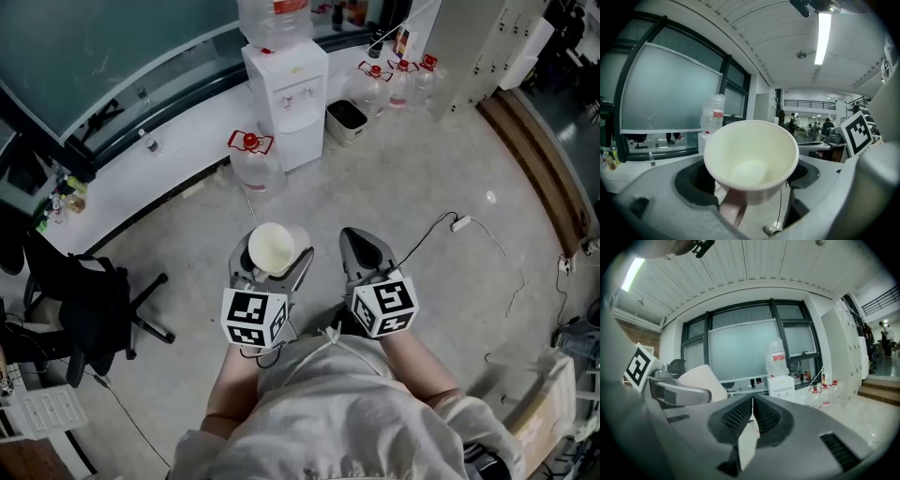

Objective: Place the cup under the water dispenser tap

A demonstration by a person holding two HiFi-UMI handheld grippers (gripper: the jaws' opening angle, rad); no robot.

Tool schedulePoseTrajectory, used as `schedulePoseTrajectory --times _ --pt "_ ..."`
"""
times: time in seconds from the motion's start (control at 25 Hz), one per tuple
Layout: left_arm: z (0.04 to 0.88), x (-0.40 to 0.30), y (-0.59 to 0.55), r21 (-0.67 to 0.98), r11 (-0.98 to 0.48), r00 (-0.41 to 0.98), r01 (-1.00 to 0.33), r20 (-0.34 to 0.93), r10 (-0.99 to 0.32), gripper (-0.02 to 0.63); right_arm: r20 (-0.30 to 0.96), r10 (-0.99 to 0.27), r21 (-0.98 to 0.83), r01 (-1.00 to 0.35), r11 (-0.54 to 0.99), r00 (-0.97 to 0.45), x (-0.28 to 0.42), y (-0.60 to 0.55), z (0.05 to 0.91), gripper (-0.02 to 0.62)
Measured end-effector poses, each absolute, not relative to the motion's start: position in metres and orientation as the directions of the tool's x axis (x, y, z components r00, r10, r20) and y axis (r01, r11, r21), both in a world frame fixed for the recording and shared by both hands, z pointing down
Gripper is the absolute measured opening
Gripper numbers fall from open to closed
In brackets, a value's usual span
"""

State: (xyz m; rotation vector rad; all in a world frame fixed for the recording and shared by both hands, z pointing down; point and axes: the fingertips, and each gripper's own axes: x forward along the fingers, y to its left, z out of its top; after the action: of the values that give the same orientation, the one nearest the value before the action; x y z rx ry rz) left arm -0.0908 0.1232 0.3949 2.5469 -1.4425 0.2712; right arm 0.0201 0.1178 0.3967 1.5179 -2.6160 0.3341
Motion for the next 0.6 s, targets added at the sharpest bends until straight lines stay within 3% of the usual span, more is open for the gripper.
schedulePoseTrajectory --times 0.6 --pt "0.389 0.017 -0.031 0.072 -0.357 0.363 -0.931 0.243 -0.899 0.446 0.182 -0.755 -0.152 -0.777 0.611 -0.63 0.131 -0.054 0.391 0.029"
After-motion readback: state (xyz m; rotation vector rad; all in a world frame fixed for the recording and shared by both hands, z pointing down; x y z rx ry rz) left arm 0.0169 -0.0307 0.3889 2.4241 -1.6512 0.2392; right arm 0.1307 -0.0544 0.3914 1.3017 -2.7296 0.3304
